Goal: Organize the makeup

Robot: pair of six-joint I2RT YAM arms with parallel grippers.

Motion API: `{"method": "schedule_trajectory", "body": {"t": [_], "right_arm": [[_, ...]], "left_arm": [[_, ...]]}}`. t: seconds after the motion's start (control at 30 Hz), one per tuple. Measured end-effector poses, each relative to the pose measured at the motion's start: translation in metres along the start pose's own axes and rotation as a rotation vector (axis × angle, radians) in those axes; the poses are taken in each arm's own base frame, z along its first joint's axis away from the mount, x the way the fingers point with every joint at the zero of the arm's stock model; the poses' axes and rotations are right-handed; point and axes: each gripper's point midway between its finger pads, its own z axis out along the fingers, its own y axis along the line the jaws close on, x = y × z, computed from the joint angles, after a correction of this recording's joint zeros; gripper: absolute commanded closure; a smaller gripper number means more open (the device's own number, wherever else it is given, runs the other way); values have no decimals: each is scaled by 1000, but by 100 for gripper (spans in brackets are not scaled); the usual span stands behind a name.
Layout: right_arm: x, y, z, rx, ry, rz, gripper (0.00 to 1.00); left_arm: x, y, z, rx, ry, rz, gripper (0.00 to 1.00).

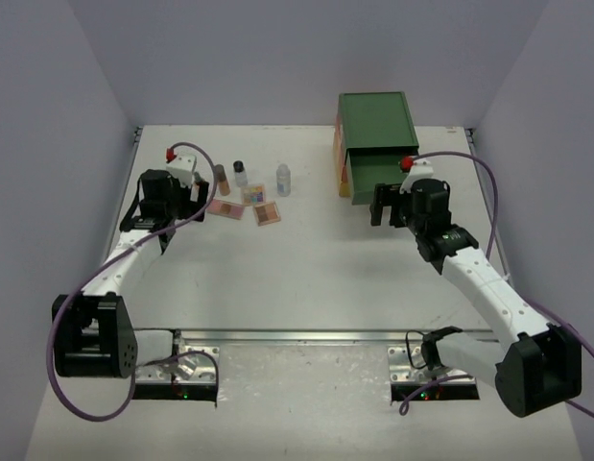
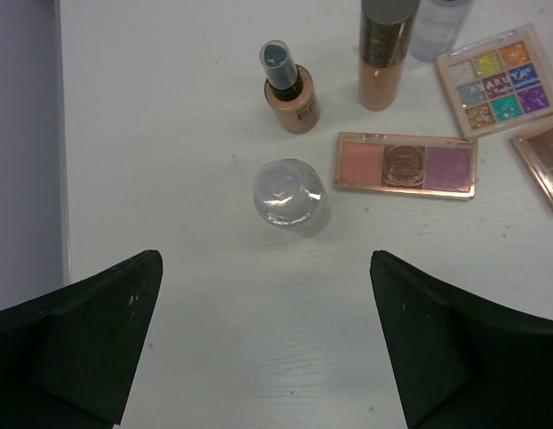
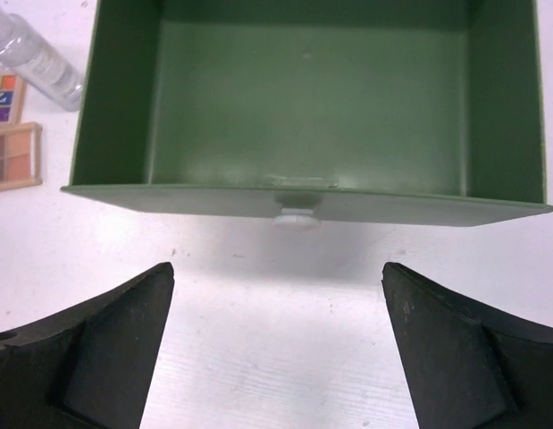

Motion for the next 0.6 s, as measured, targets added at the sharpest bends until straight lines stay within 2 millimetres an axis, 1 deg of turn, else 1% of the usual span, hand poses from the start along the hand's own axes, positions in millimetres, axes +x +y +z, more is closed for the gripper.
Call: {"method": "schedule_trajectory", "body": {"t": [0.17, 0.33, 0.4, 0.5, 0.6], "right_arm": [[4, 9, -13, -59, 2, -1, 1], [7, 14, -23, -101, -6, -4, 1], [8, 15, -24, -110, -6, -7, 1], [13, 16, -25, -116, 4, -11, 1], [18, 16, -25, -118, 15, -14, 1]], "left_arm": [[2, 7, 35, -3, 72, -22, 4], [10, 0, 66, 29, 137, -41, 11], [15, -4, 76, 50, 162, -48, 16], [22, -8, 87, 62, 190, -59, 27], [30, -6, 94, 47, 221, -60, 47]]}}
